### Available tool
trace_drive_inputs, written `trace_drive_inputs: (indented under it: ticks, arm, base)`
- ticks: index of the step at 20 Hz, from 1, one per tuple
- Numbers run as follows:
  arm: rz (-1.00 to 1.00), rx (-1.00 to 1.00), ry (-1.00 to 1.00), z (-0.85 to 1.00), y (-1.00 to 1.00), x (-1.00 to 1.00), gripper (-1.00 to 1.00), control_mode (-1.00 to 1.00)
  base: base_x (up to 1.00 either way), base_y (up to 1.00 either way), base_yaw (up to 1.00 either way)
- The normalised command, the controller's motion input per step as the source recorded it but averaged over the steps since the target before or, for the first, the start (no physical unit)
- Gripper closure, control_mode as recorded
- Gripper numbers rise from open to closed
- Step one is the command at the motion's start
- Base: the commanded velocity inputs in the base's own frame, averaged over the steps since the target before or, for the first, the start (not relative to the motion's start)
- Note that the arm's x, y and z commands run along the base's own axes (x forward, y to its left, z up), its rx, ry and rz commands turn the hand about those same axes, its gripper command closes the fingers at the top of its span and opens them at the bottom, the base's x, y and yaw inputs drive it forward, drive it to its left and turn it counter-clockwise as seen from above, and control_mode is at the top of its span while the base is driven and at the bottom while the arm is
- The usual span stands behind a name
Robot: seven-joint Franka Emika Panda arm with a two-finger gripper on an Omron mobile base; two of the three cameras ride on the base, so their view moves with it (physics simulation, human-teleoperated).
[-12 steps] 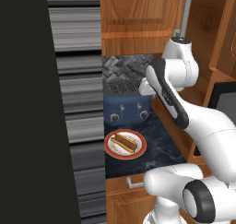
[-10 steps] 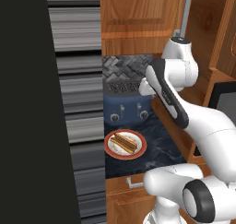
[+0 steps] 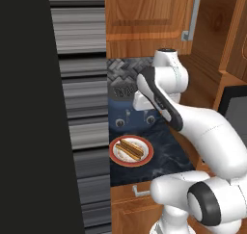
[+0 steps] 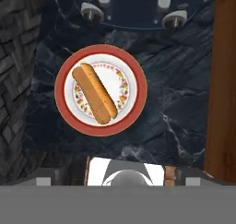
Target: Move the hot dog bun to the plate on the dining table and place the condiment next to that plate. Then navigate to the fridge and take the sausage and place it on the plate as well.
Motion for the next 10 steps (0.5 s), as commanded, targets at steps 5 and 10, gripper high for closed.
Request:
trace_drive_inputs:
  ticks: [5,10]
  arm:
    - [0.0,-0.16,0.23,-1.0,0.69,0.01,-1.0,-1.0]
    - [0.0,-0.01,0.21,-0.82,0.04,0.06,-1.0,-1.0]
  base:
    - [0.0,0.0,0.0]
    - [0.0,0.0,0.0]
